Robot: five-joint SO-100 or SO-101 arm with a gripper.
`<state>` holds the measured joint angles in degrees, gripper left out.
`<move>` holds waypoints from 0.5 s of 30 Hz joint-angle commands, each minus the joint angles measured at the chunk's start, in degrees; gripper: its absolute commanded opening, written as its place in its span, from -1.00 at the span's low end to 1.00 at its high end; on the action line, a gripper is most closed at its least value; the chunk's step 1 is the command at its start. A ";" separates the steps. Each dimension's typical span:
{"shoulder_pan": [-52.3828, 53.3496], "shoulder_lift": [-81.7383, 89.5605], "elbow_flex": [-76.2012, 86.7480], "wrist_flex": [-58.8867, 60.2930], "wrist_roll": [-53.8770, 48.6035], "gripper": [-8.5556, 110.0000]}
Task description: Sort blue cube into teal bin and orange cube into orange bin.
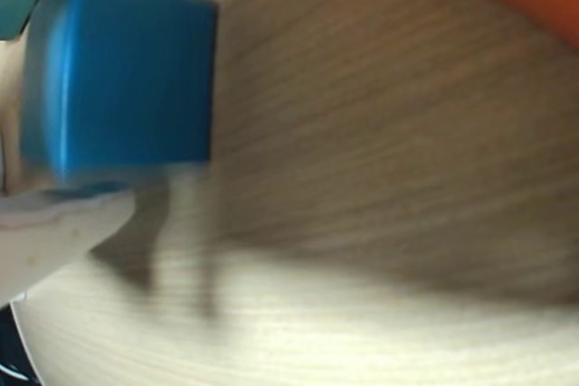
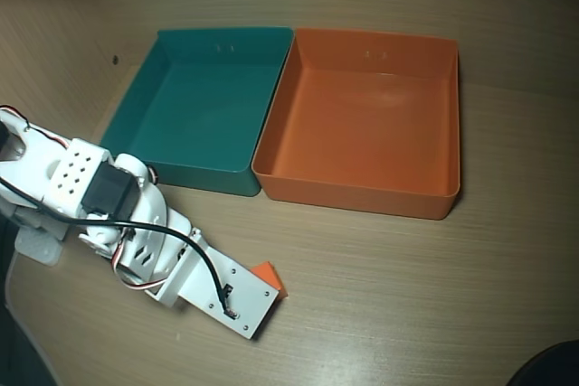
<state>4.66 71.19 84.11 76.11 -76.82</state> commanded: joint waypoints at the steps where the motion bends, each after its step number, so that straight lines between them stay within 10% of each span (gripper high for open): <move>1: 0.00 2.20 -3.34 0.44 0.18 -0.99; 15: -6.86 31.11 -2.37 0.44 -0.18 -0.95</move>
<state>2.20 93.52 84.20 76.55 -76.73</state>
